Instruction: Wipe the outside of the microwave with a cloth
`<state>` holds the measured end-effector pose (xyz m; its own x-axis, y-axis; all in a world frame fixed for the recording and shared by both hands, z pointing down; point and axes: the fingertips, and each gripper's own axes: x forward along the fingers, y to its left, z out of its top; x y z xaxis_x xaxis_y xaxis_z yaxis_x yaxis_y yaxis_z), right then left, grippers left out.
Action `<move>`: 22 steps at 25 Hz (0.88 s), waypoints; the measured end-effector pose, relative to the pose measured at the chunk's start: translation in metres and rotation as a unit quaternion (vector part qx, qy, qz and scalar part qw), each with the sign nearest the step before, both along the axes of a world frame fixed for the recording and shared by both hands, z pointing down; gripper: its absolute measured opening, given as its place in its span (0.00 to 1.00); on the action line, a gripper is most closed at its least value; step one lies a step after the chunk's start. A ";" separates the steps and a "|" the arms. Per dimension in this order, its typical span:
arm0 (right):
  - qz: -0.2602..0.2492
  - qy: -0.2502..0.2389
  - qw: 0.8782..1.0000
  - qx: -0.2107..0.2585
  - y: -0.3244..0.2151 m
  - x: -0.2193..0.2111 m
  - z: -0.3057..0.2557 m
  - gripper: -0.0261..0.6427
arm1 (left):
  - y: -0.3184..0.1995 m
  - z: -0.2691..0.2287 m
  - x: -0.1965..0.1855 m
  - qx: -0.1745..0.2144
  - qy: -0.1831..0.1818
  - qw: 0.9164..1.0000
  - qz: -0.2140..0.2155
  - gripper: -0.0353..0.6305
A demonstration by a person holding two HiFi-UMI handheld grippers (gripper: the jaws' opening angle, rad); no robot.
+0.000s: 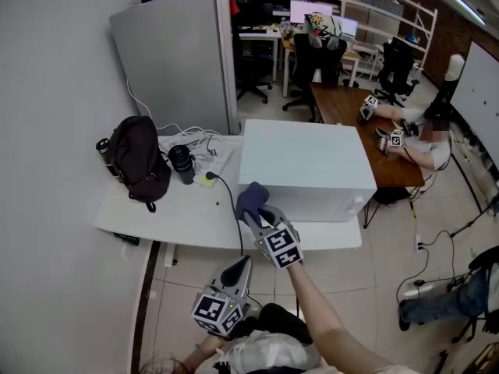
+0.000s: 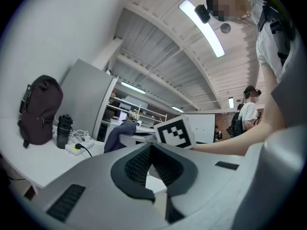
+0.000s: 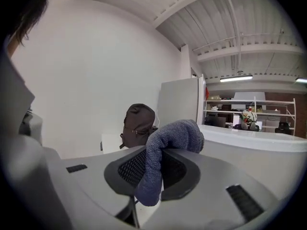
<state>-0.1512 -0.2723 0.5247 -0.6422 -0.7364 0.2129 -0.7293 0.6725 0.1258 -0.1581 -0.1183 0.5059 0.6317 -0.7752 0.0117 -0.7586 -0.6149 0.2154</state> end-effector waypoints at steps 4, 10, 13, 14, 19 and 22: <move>0.013 0.020 1.000 -0.007 -0.020 -0.004 0.015 0.16 | 0.003 -0.001 -0.020 0.002 0.003 1.000 -0.019 0.03; 0.078 0.015 0.997 -0.008 -0.025 0.074 0.017 0.16 | -0.002 -0.001 -0.018 -0.003 0.010 1.000 -0.024 0.03; 0.121 0.025 0.992 -0.011 -0.022 0.141 0.018 0.16 | 0.000 0.001 0.002 -0.005 0.012 1.000 -0.008 0.03; 0.136 0.028 0.990 -0.012 -0.020 0.164 0.018 0.16 | 0.001 0.002 0.009 -0.006 0.010 1.000 -0.001 0.03; 0.227 0.027 0.973 -0.029 -0.003 0.289 0.023 0.16 | 0.003 0.003 0.041 -0.009 0.004 1.000 0.025 0.03; 0.270 0.027 0.962 -0.041 0.008 0.352 0.026 0.16 | 0.004 0.004 0.055 -0.011 -0.001 0.999 0.035 0.03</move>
<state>0.2005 -0.2642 0.5509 -0.1579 -0.9385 0.3071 -0.9687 0.2076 0.1364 -0.1030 -0.1139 0.5097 0.6837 -0.7292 0.0289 -0.7148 -0.6613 0.2276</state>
